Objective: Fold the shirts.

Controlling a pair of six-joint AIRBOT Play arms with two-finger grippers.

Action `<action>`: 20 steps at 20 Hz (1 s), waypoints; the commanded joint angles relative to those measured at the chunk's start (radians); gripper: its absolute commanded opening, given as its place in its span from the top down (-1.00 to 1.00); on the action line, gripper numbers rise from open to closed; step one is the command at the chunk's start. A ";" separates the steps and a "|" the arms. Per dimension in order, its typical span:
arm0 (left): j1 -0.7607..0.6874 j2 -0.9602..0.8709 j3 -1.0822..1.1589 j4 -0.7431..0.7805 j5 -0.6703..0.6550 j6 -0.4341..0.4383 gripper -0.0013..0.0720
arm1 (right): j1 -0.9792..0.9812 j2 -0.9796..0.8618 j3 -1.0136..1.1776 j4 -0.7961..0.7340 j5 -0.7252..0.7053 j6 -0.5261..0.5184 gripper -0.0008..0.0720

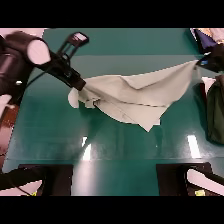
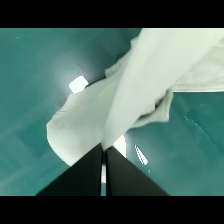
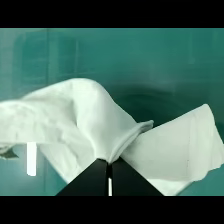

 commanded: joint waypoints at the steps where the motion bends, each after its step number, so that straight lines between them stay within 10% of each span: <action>1: 0.000 -0.052 -0.014 -0.005 0.042 0.000 0.89 | 0.051 -0.091 -0.054 0.003 -0.268 -0.018 0.92; 4: 0.000 -0.052 -0.013 0.007 0.035 0.000 0.89 | 0.032 -0.132 0.014 0.003 -0.258 -0.051 -0.91; 7: 0.000 -0.051 -0.013 0.006 0.035 0.000 0.89 | -0.013 -0.113 0.024 -0.011 -0.076 -0.143 -0.06; 12: 0.000 -0.051 -0.013 0.005 0.039 -0.001 0.89 | 0.042 0.116 -0.398 -0.172 -0.018 -0.100 -0.05; 20: 0.000 -0.051 -0.013 0.005 0.038 -0.001 0.89 | 0.366 0.376 -1.027 -0.170 -0.378 0.230 -0.05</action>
